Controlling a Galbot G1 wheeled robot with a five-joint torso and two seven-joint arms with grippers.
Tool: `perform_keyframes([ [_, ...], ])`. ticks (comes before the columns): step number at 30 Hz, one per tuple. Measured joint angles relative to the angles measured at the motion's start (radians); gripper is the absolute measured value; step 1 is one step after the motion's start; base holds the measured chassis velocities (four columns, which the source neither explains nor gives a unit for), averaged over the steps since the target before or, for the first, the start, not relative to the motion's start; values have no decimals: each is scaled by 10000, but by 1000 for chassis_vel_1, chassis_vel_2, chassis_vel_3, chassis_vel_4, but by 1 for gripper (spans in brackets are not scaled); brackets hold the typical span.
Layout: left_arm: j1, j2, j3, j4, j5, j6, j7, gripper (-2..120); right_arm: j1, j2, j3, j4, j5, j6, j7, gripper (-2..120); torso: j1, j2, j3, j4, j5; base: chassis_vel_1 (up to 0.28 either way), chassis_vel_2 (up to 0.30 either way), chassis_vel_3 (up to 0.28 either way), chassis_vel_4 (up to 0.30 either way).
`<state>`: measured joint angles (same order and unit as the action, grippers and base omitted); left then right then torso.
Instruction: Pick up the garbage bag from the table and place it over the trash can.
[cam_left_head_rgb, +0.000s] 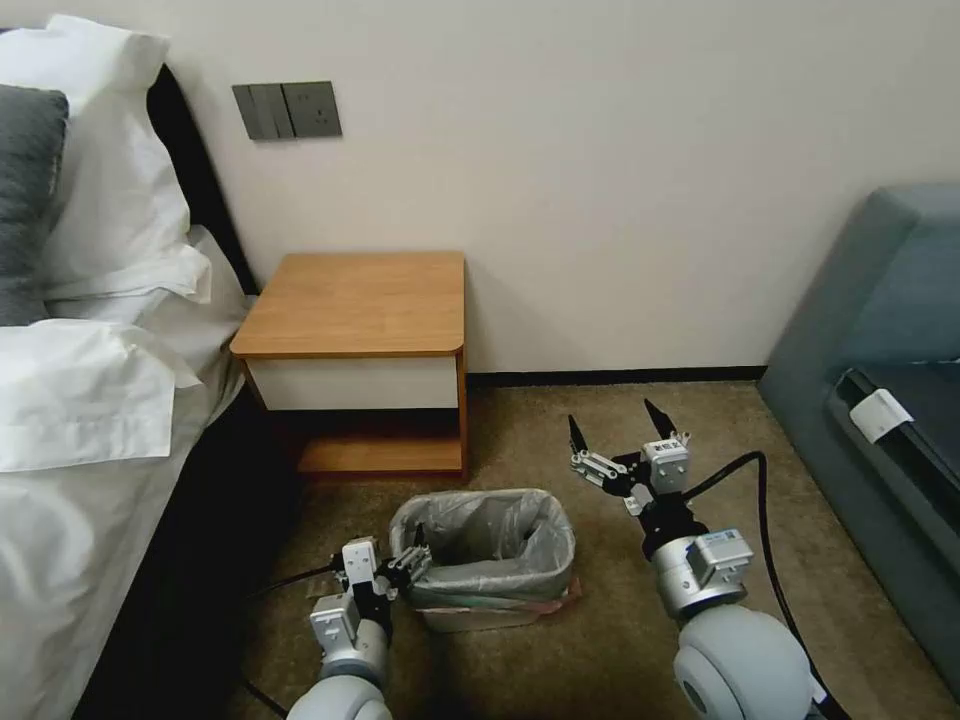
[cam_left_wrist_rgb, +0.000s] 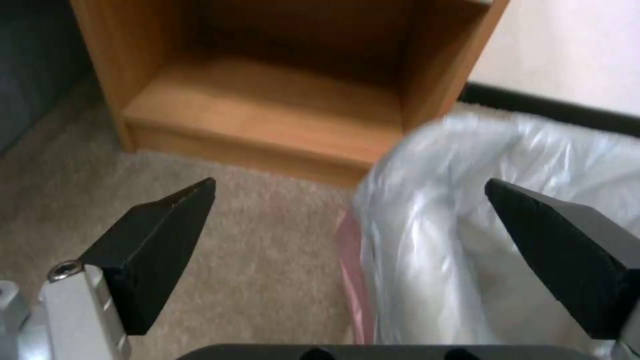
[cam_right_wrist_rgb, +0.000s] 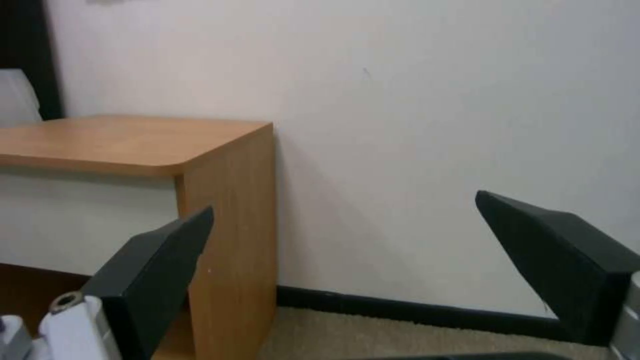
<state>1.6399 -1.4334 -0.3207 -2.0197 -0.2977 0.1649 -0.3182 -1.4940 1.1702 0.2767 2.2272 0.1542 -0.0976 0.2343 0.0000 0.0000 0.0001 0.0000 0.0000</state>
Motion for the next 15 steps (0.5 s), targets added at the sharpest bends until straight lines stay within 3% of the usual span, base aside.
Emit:
perform_keyframes([
  [2, 27, 4, -55, -94, 58, -108, 65, 100, -9, -8, 48, 31, 42, 0, 10, 100, 0, 0, 0, 1, 0, 0, 0, 0, 0],
  [6, 134, 51, -727, -207, 597, -1595, 1124, 100, -267, -16, 344, -41, 296, 243, 194, 100, 0, 0, 0, 1, 0, 0, 0, 0, 0],
  [7, 134, 51, -727, -207, 597, -1595, 1124, 100, -267, -16, 344, -41, 296, 243, 194, 100, 0, 0, 0, 1, 0, 0, 0, 0, 0],
  [9, 198, 134, -1398, -213, 897, -2465, 1587, 100, -646, -17, 830, -275, 410, 823, -7, 100, 0, 0, 0, 0, 0, 0, 0, 0, 0],
  [10, 198, 134, -1398, -213, 897, -2465, 1587, 100, -646, -17, 830, -275, 410, 823, -7, 100, 0, 0, 0, 0, 0, 0, 0, 0, 0],
  [13, 436, 255, -2472, -654, 814, -2928, 2004, 100, -1357, 47, 1761, -641, 519, 1877, -791, 100, 0, 0, -1, 2, 2, 0, 0, 0, 0],
  [15, 522, 263, -2608, -876, 706, -2935, 2031, 100, -1532, 91, 1953, -683, 570, 2111, -931, 100, 0, 0, -1, 0, -1, 0, 0, 0, 0],
])
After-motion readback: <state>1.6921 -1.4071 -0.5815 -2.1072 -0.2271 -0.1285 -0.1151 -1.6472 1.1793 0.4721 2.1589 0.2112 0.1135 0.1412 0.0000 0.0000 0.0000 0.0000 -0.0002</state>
